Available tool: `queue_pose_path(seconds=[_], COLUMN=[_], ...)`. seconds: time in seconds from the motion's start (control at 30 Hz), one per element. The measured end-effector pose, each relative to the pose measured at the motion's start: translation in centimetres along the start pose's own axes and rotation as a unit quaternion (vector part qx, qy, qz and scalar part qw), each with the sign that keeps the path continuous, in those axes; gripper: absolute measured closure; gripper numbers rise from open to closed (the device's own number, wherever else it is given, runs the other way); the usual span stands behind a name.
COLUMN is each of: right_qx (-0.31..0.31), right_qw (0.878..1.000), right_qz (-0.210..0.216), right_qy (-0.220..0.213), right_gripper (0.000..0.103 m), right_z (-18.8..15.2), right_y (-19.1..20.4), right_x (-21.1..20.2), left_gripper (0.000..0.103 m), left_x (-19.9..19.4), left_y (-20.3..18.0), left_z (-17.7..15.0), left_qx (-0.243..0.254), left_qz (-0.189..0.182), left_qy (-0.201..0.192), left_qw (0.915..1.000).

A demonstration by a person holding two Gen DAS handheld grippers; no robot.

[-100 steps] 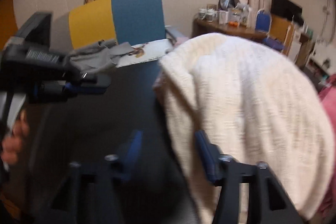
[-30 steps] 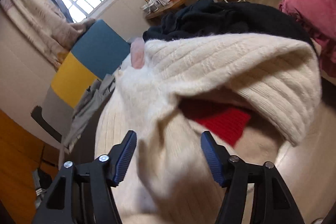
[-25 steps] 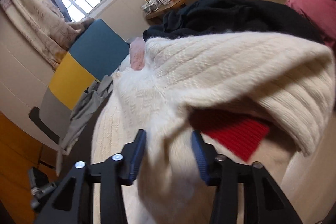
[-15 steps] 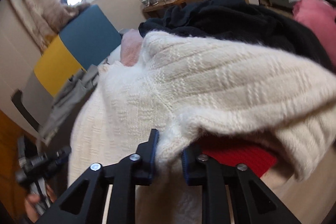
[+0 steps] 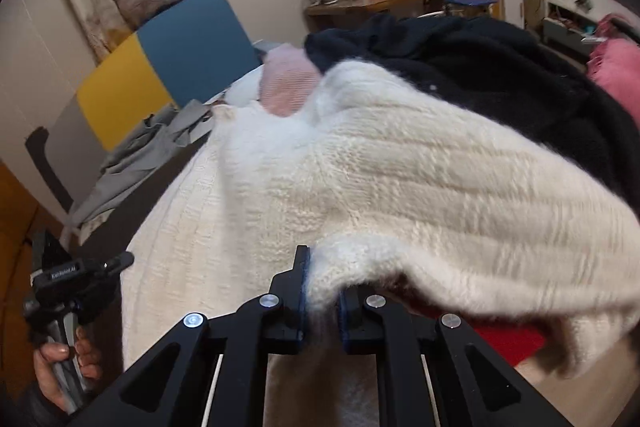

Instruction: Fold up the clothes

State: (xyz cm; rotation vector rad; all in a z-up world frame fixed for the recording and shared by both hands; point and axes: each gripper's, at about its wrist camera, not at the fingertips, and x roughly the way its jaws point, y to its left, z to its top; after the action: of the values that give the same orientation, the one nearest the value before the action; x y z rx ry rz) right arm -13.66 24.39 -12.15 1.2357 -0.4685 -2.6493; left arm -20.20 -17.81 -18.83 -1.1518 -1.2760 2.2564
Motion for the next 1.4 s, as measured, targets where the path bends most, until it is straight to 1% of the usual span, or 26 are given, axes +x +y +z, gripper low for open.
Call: queue_pose_path(seconds=[0.03, 0.17, 0.3, 0.33, 0.47, 0.5, 0.57, 0.6, 0.63, 0.67, 0.7, 0.77, 0.83, 0.9, 0.97, 1.0, 1.03, 1.07, 1.1, 1.17, 1.2, 1.27, 1.33, 1.4], right_qx=[0.007, 0.011, -0.007, -0.01, -0.017, -0.018, -0.02, -0.018, -0.013, -0.008, -0.005, 0.0, -0.004, -0.014, -0.025, -0.031, -0.035, -0.041, -0.051, -0.078, -0.085, -0.097, -0.119, -0.13], right_qw=[1.0, 0.997, 0.991, 0.989, 0.979, 0.976, 0.969, 0.966, 0.962, 0.958, 0.953, 0.95, 0.949, 0.957, 0.966, 0.973, 0.981, 0.987, 0.991, 0.993, 0.992, 0.99, 0.987, 0.985], right_qz=[0.017, 0.079, 0.131, 0.143, 0.189, 0.2, 0.216, 0.223, 0.231, 0.238, 0.246, 0.251, 0.254, 0.233, 0.208, 0.184, 0.15, 0.115, 0.08, 0.009, -0.006, -0.025, -0.051, -0.06], right_qy=[0.003, 0.017, 0.042, 0.049, 0.08, 0.09, 0.116, 0.13, 0.146, 0.162, 0.175, 0.184, 0.187, 0.172, 0.154, 0.139, 0.119, 0.105, 0.095, 0.087, 0.089, 0.095, 0.094, 0.095], right_gripper=[0.091, 0.091, 0.091, 0.091, 0.091, 0.091, 0.09, 0.087, 0.085, 0.084, 0.082, 0.079, 0.077, 0.077, 0.077, 0.077, 0.077, 0.077, 0.074, 0.072, 0.072, 0.07, 0.059, 0.053], right_z=[0.1, 0.4, -0.1, -0.4, -1.4, -1.5, -1.8, -2.0, -2.4, -2.8, -3.4, -4.3, -5.1, -5.6, -6.0, -6.0, -5.9, -5.9, -6.1, -6.7, -7.2, -8.2, -9.2, -10.1], right_y=[0.3, 2.8, 7.4, 8.8, 14.4, 15.6, 18.0, 19.0, 19.6, 20.0, 20.1, 19.6, 18.4, 16.5, 14.4, 13.2, 11.7, 10.3, 9.2, 7.3, 6.6, 5.6, 5.1, 4.4], right_x=[0.0, 0.4, 2.1, 2.7, 5.2, 5.8, 7.3, 8.2, 8.7, 9.1, 9.2, 8.8, 7.4, 5.3, 3.1, 2.0, 0.9, 0.0, -0.5, -1.1, -1.1, -1.2, -1.2, -1.0], left_gripper=[0.099, 0.099, 0.099, 0.099, 0.099, 0.099, 0.099, 0.099, 0.098, 0.097, 0.097, 0.093, 0.092, 0.091, 0.091, 0.091, 0.09, 0.09, 0.09, 0.089, 0.087, 0.086, 0.085, 0.084], left_x=[-1.6, -7.5, -13.0, -14.2, -20.2, -22.3, -25.1, -26.6, -27.7, -29.2, -30.0, -31.7, -33.0, -33.6, -33.0, -32.6, -32.2, -31.3, -30.4, -28.8, -27.6, -25.0, -21.7, -18.5], left_y=[0.2, 2.1, 5.6, 6.3, 8.4, 9.2, 10.0, 10.5, 11.0, 11.5, 11.7, 12.1, 12.4, 12.2, 11.4, 10.8, 10.2, 9.2, 8.0, 6.0, 4.6, 1.5, -1.9, -4.5], left_z=[-0.2, -1.2, -1.9, -1.9, -0.7, -0.2, 0.5, 0.7, 0.6, 0.4, 0.1, -1.1, -2.8, -4.1, -5.0, -5.9, -6.8, -7.5, -8.1, -9.1, -9.5, -10.3, -11.5, -12.5], left_qx=[0.0, 0.008, -0.025, -0.035, -0.052, -0.056, -0.06, -0.066, -0.074, -0.081, -0.082, -0.087, -0.098, -0.097, -0.083, -0.073, -0.062, -0.049, -0.035, -0.011, 0.007, 0.046, 0.087, 0.115], left_qz=[-0.001, 0.042, 0.087, 0.093, 0.132, 0.141, 0.164, 0.168, 0.172, 0.184, 0.191, 0.198, 0.198, 0.193, 0.187, 0.179, 0.172, 0.162, 0.152, 0.133, 0.12, 0.098, 0.072, 0.055], left_qy=[-0.014, -0.043, -0.074, -0.083, -0.131, -0.142, -0.158, -0.156, -0.158, -0.163, -0.163, -0.17, -0.174, -0.175, -0.164, -0.156, -0.148, -0.137, -0.126, -0.106, -0.093, -0.065, -0.022, 0.018], left_qw=[0.9999, 0.9982, 0.9931, 0.9915, 0.9813, 0.9782, 0.9719, 0.971, 0.9696, 0.966, 0.9644, 0.9614, 0.9596, 0.9606, 0.965, 0.9686, 0.9719, 0.976, 0.9797, 0.9854, 0.9885, 0.9919, 0.9933, 0.9917])
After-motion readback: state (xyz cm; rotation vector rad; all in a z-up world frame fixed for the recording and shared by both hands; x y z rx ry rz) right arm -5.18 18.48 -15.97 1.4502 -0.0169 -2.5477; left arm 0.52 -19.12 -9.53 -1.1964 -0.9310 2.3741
